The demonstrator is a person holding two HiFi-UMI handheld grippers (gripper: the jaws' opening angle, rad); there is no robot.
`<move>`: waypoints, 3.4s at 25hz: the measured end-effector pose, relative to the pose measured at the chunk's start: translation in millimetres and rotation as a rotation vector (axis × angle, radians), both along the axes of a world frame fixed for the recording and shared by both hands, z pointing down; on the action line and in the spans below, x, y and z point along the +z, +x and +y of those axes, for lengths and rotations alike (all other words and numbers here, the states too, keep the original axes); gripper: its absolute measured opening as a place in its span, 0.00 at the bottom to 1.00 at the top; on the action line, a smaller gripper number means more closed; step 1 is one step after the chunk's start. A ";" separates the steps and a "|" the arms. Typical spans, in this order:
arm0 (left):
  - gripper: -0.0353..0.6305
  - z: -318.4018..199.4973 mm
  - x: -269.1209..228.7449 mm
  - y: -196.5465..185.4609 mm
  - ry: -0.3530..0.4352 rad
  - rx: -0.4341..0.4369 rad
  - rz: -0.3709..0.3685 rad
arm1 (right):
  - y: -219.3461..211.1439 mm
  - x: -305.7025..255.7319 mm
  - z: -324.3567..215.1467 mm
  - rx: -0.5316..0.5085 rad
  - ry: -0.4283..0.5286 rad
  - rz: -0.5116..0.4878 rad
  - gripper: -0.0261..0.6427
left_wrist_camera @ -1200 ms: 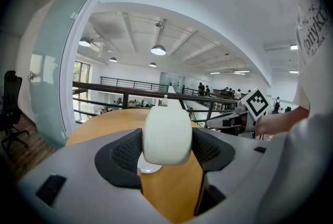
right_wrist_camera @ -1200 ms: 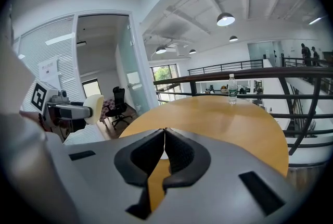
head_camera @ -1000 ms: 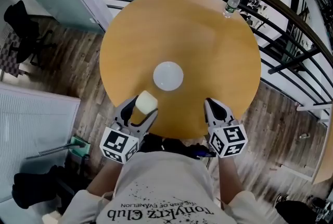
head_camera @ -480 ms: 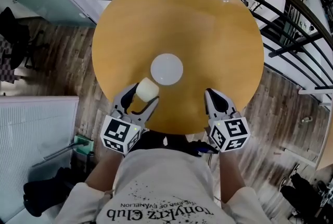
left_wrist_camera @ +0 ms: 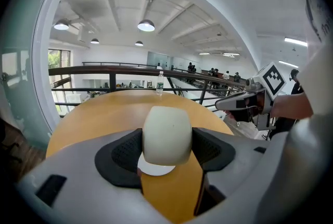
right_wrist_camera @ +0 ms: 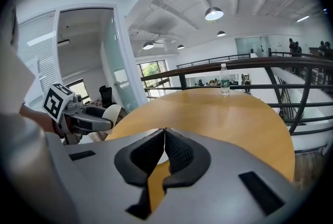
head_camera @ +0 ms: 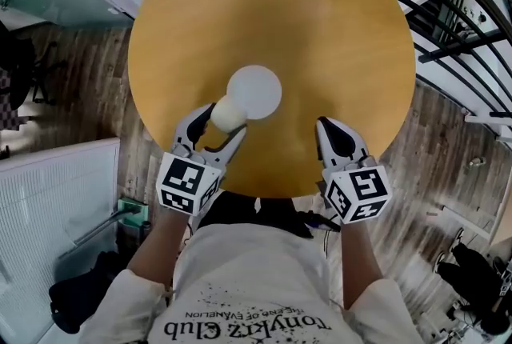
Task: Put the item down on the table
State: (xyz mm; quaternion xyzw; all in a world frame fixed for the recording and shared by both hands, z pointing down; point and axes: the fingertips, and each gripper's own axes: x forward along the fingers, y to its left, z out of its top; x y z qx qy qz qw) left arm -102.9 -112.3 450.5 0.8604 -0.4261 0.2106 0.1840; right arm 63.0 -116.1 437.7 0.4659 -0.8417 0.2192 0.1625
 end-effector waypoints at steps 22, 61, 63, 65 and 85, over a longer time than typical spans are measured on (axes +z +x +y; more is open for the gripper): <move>0.51 -61.1 106.5 32.4 -0.156 0.108 -0.157 | 12.7 43.3 -28.8 0.031 -0.086 -0.006 0.08; 0.51 -84.3 195.2 58.0 -0.359 0.334 -0.423 | 18.0 73.6 -34.6 0.055 -0.149 -0.040 0.08; 0.51 -85.0 195.8 58.5 -0.359 0.335 -0.426 | 18.6 74.4 -33.4 0.056 -0.151 -0.041 0.08; 0.51 -84.5 196.9 58.5 -0.360 0.336 -0.429 | 18.9 75.7 -31.5 0.058 -0.152 -0.041 0.08; 0.53 -82.0 197.5 61.6 -0.343 0.377 -0.483 | 23.0 70.5 -32.3 0.051 -0.147 -0.051 0.08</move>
